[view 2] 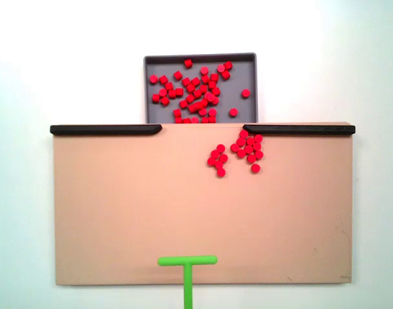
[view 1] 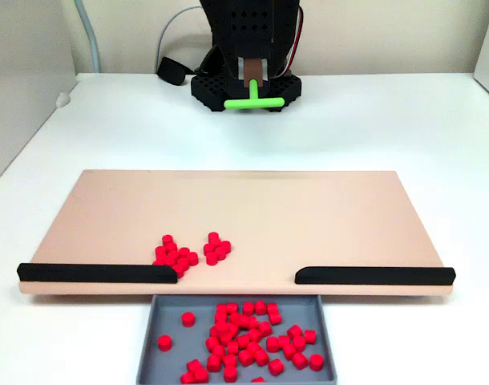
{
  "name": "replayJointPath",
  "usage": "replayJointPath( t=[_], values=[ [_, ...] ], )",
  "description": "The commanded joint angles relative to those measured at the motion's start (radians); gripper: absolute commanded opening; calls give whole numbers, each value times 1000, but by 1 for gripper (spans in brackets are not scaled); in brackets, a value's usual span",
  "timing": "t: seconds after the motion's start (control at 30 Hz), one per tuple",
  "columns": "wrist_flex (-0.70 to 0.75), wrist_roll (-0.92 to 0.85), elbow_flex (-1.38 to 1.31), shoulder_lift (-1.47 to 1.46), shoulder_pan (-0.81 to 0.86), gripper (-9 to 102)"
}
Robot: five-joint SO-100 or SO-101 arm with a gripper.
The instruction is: Push granules from left to the grey container
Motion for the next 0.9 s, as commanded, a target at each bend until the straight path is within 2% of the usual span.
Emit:
replayJointPath(
  t=[0.0,0.87],
  values=[
    [-23,3,-9,-8,-5,0],
    [-23,11,-8,-34,29,0]
  ],
)
